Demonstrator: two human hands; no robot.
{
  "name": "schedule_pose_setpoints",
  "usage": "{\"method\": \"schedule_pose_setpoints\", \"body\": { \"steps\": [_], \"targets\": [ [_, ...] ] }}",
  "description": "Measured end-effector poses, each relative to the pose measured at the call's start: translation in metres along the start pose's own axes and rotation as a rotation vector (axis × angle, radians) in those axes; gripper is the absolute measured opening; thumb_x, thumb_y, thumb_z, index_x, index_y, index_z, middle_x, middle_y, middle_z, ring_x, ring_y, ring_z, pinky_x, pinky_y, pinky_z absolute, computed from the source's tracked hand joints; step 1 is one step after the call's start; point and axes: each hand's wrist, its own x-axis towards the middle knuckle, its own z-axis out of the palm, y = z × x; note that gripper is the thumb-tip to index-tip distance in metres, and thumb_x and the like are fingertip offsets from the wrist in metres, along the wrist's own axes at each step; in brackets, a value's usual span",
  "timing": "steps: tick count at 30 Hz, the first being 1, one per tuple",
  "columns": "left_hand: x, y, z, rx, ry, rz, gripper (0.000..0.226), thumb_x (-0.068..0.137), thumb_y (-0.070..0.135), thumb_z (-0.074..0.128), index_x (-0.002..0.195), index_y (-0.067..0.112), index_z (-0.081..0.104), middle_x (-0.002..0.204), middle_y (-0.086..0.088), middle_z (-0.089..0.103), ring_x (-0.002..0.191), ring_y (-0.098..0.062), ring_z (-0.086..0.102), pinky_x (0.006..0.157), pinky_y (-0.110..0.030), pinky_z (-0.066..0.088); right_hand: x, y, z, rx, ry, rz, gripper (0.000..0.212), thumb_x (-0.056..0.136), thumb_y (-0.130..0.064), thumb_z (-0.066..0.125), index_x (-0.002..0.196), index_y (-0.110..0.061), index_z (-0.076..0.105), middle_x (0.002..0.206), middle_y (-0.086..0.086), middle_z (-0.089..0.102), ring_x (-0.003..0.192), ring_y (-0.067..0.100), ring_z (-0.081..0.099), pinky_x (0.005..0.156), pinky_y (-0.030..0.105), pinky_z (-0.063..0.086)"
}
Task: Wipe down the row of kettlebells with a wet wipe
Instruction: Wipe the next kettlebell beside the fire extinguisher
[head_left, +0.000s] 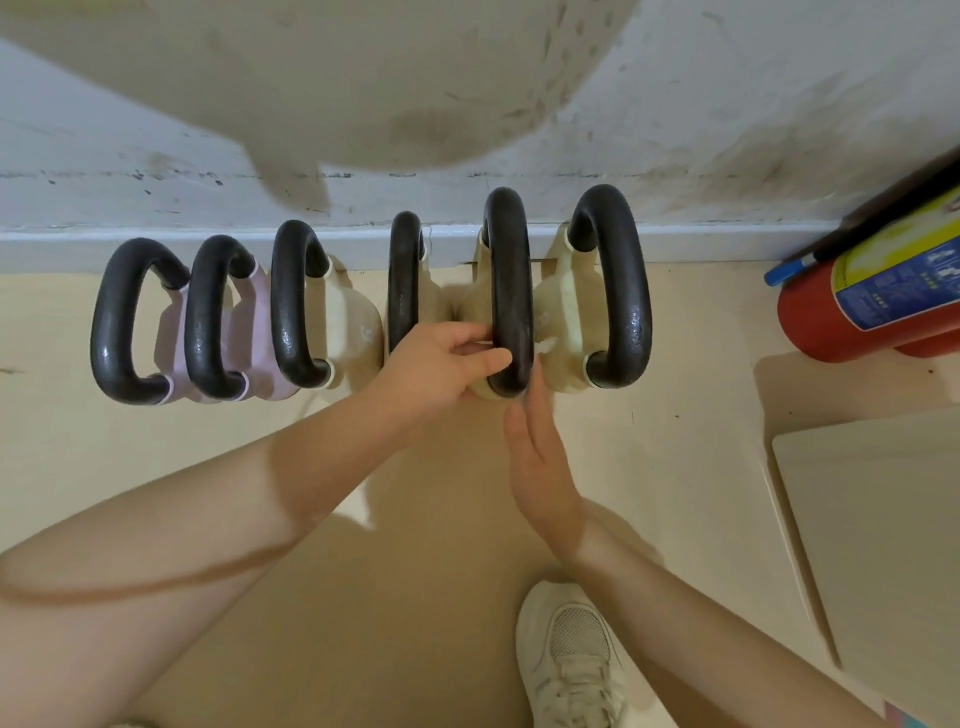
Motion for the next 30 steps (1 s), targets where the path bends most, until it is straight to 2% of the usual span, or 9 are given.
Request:
{"method": "schedule_pose_setpoints", "body": {
  "steps": [5, 8, 11, 14, 16, 19, 23, 27, 30],
  "targets": [
    [0.002, 0.001, -0.001, 0.001, -0.021, -0.002, 0.024, 0.087, 0.016, 0.061, 0.107, 0.03, 0.063, 0.085, 0.017, 0.066, 0.078, 0.004, 0.06, 0.073, -0.016, 0.05, -0.006, -0.006, 0.004, 0.108, 0.011, 0.086, 0.057, 0.1, -0.024, 0.033, 0.149, -0.023, 0.004, 0.156, -0.016, 0.008, 0.139, -0.008, 0.011, 0.115, 0.018, 0.012],
    [0.003, 0.001, -0.002, 0.033, -0.026, -0.005, 0.029, 0.086, 0.02, 0.063, 0.114, 0.024, 0.064, 0.091, 0.013, 0.068, 0.085, 0.0, 0.061, 0.077, -0.022, 0.05, -0.009, -0.009, 0.005, -0.077, 0.04, -0.123, 0.07, 0.089, 0.001, 0.039, 0.147, -0.016, 0.003, 0.155, -0.011, 0.006, 0.143, -0.002, 0.008, 0.119, 0.026, 0.012],
    [0.003, -0.001, -0.002, 0.014, -0.036, -0.014, 0.022, 0.086, 0.024, 0.062, 0.108, 0.027, 0.066, 0.097, 0.008, 0.07, 0.094, -0.007, 0.064, 0.084, -0.029, 0.053, 0.016, -0.019, 0.0, -0.301, 0.045, -0.277, 0.057, 0.094, -0.012, 0.034, 0.147, -0.01, 0.012, 0.155, -0.004, 0.002, 0.146, 0.012, 0.005, 0.119, 0.041, 0.015],
    [0.0, -0.002, 0.0, 0.005, -0.019, 0.045, 0.018, 0.087, 0.023, 0.061, 0.093, 0.04, 0.061, 0.091, 0.015, 0.067, 0.08, 0.011, 0.062, 0.073, -0.011, 0.051, 0.053, -0.033, -0.02, -0.575, 0.101, -0.37, 0.051, 0.097, -0.027, 0.027, 0.144, -0.006, 0.027, 0.154, 0.007, 0.021, 0.144, 0.021, 0.016, 0.118, 0.036, 0.016],
    [0.001, -0.004, 0.001, -0.05, -0.023, 0.037, 0.02, 0.088, 0.021, 0.06, 0.1, 0.037, 0.061, 0.089, 0.018, 0.065, 0.075, 0.013, 0.061, 0.067, -0.006, 0.048, 0.066, -0.034, -0.031, -0.805, 0.084, -0.477, 0.051, 0.098, -0.03, 0.026, 0.139, -0.003, 0.037, 0.149, 0.014, 0.033, 0.142, 0.026, 0.022, 0.118, 0.034, 0.016],
    [0.002, -0.004, 0.001, -0.085, -0.045, -0.011, 0.022, 0.089, 0.017, 0.058, 0.109, 0.023, 0.064, 0.097, 0.008, 0.068, 0.091, -0.003, 0.062, 0.082, -0.02, 0.049, 0.061, -0.028, -0.038, -1.017, -0.051, -0.723, 0.056, 0.1, -0.036, 0.023, 0.128, 0.003, 0.052, 0.139, 0.019, 0.048, 0.136, 0.033, 0.034, 0.113, 0.042, 0.028],
    [0.006, -0.007, -0.007, -0.046, -0.081, -0.012, 0.031, 0.088, 0.013, 0.059, 0.118, 0.019, 0.058, 0.11, 0.004, 0.066, 0.1, -0.004, 0.061, 0.087, -0.02, 0.051, 0.076, -0.05, -0.041, -1.065, -0.066, -0.874, 0.055, 0.101, -0.028, 0.021, 0.103, 0.0, 0.069, 0.111, 0.017, 0.068, 0.117, 0.034, 0.055, 0.109, 0.041, 0.032],
    [0.005, 0.008, -0.024, 0.206, 0.064, 0.06, 0.048, 0.085, 0.001, 0.051, 0.13, 0.017, 0.045, 0.125, 0.0, 0.053, 0.113, -0.017, 0.054, 0.1, -0.037, 0.045, 0.091, -0.065, -0.035, -1.46, -0.254, -0.983, 0.046, 0.096, -0.027, 0.033, 0.075, -0.014, 0.072, 0.072, 0.002, 0.07, 0.089, 0.025, 0.063, 0.102, 0.041, 0.039],
    [-0.001, 0.026, -0.045, 0.636, 0.136, 0.325, 0.045, 0.085, 0.0, 0.042, 0.127, 0.017, 0.049, 0.133, -0.001, 0.045, 0.109, -0.018, 0.052, 0.093, -0.036, 0.044, 0.088, -0.067, -0.007, -1.884, -0.516, -0.737, 0.041, 0.094, -0.035, 0.035, 0.085, -0.021, 0.072, 0.088, -0.003, 0.071, 0.1, 0.023, 0.058, 0.108, 0.039, 0.029]
  ]
}}
